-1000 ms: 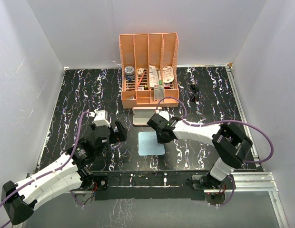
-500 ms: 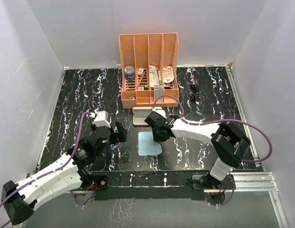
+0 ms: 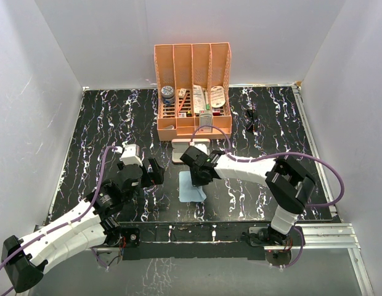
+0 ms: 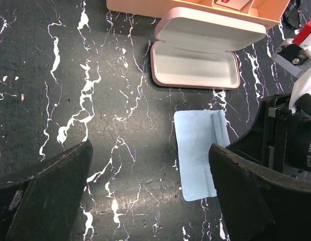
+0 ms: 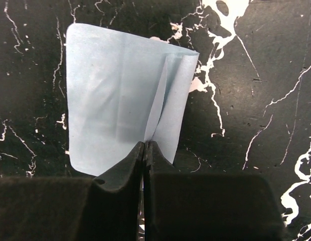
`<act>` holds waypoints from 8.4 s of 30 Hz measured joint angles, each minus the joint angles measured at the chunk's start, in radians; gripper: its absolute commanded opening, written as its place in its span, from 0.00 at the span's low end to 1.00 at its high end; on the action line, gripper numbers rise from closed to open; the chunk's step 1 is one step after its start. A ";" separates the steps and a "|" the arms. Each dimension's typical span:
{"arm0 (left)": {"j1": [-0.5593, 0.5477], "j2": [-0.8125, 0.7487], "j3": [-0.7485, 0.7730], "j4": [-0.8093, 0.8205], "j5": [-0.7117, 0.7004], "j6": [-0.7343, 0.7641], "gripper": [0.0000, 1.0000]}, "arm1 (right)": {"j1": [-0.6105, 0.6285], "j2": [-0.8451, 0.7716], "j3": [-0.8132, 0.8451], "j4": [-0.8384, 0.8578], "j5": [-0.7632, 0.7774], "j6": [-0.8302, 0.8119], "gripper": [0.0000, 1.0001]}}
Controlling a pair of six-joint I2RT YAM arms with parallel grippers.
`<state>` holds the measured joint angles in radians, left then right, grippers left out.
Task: Organize the sunglasses
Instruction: Adjust the glasses cleaning cloth at the center of the board.
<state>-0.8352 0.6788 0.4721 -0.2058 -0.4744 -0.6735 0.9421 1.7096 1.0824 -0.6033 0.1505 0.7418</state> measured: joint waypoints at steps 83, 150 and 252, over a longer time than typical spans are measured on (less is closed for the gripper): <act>0.000 -0.013 -0.048 0.042 0.011 -0.016 0.99 | 0.105 0.167 0.190 -0.077 0.006 0.018 0.00; 0.000 -0.004 -0.061 0.049 0.018 -0.019 0.99 | 0.088 0.231 0.290 -0.099 0.039 0.034 0.00; 0.000 0.076 -0.067 0.143 0.063 -0.030 0.99 | -0.058 -0.132 -0.108 -0.190 0.164 0.028 0.03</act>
<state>-0.8352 0.7547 0.4049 -0.0628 -0.4110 -0.7036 0.8845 1.5776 0.9741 -0.7929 0.3141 0.7696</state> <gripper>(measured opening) 0.986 0.042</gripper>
